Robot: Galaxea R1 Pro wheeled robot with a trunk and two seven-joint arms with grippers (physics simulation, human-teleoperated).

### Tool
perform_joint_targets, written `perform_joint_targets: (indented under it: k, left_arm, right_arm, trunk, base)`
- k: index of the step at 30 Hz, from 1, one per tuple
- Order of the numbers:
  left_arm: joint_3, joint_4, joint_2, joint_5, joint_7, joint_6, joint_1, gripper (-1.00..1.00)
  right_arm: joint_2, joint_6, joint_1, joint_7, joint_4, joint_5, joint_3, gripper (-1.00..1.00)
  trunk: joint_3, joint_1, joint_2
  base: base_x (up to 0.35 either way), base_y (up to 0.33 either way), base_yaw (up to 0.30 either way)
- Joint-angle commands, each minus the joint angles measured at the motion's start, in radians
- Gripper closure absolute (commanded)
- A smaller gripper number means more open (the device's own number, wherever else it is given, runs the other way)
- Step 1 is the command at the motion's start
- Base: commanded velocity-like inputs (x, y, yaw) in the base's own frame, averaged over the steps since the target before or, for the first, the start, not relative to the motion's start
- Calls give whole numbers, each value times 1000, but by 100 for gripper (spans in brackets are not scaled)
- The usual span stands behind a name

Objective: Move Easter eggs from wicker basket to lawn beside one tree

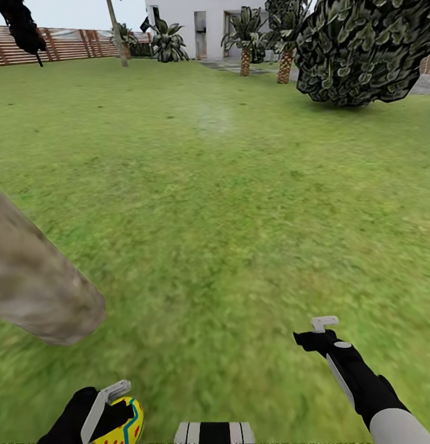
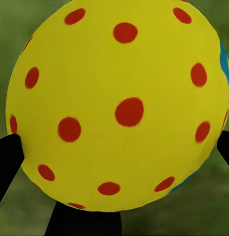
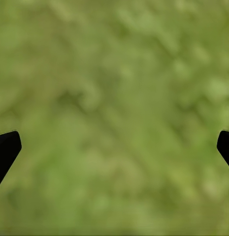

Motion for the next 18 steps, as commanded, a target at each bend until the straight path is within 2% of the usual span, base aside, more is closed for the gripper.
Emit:
perform_joint_targets:
  k: [1,18]
  left_arm:
    - [1,-1,1,11,9,4,0,100]
    - [1,-1,0,11,9,4,0,100]
  right_arm:
    - [-1,6,0,2,-2,3,3,-100]
    - [-1,5,0,2,0,2,3,-100]
  trunk:
    - [-5,0,-1]
    - [-70,8,-5]
  base:
    - [0,0,0]
    - [0,0,0]
